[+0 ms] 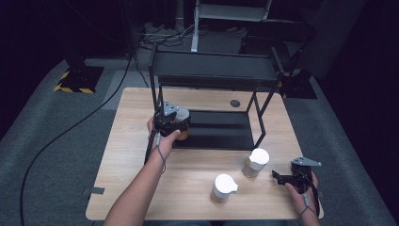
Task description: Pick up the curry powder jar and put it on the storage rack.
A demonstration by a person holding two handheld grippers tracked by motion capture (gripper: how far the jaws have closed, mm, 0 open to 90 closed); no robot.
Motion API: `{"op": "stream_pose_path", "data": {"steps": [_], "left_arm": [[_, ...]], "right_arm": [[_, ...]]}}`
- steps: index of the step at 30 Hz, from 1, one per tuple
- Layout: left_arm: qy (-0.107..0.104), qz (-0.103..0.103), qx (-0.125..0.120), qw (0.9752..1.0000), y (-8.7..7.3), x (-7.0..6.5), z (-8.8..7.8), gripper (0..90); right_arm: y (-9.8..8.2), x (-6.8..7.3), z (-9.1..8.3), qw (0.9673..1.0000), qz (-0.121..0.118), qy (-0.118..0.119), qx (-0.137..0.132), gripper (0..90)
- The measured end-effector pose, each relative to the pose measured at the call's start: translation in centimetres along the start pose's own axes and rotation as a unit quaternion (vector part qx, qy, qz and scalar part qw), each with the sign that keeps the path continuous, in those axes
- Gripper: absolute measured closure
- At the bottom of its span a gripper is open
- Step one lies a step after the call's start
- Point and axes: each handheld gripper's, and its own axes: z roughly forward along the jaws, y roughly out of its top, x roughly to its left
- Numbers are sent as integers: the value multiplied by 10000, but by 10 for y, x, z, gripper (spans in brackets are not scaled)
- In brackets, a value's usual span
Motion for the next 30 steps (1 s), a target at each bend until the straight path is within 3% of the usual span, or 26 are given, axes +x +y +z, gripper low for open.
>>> {"op": "stream_pose_path", "data": {"steps": [14, 26, 30], "left_arm": [[79, 39, 218, 9997, -6, 3, 9, 324], [102, 81, 209, 9997, -7, 4, 10, 319], [212, 50, 162, 9996, -6, 2, 8, 222]], "right_arm": [[0, 0, 0, 10000, -1, -1, -1, 0], [0, 0, 0, 10000, 0, 0, -1, 0], [0, 0, 0, 10000, 11, -10, -3, 0]]}}
